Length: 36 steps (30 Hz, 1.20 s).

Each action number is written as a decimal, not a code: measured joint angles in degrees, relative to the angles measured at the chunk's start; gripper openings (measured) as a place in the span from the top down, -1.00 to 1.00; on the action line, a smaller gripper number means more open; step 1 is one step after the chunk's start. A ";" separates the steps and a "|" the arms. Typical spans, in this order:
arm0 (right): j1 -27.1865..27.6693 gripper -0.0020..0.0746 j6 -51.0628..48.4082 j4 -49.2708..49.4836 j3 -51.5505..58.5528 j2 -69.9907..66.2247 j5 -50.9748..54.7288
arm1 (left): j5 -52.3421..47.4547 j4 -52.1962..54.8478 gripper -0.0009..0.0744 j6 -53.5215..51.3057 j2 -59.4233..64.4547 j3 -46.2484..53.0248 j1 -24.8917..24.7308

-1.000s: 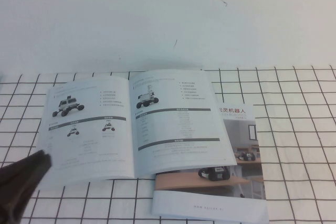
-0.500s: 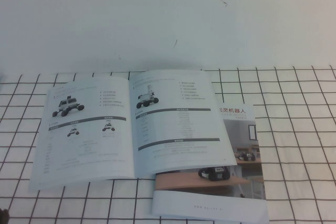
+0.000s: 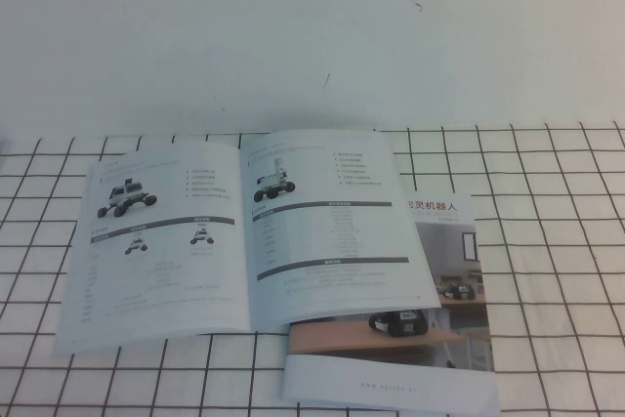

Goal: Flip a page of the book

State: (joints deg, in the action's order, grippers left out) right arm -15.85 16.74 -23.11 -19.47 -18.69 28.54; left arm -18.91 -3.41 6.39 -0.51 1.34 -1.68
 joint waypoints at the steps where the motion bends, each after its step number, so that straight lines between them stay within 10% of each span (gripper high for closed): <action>1: 0.00 0.94 0.00 0.00 0.00 0.00 0.00 | 0.00 0.11 0.98 0.14 0.00 0.00 0.00; 26: 0.29 0.94 0.00 0.00 0.00 1.75 0.35 | -0.03 0.11 0.98 0.61 0.00 0.00 0.00; 36: 10.43 0.94 0.00 4.72 2.83 19.03 0.37 | -0.03 0.18 0.98 0.63 0.00 0.00 0.00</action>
State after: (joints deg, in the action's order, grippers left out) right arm -5.41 16.74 -18.39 -16.65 0.34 28.91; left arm -18.94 -3.23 7.03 -0.51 1.34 -1.68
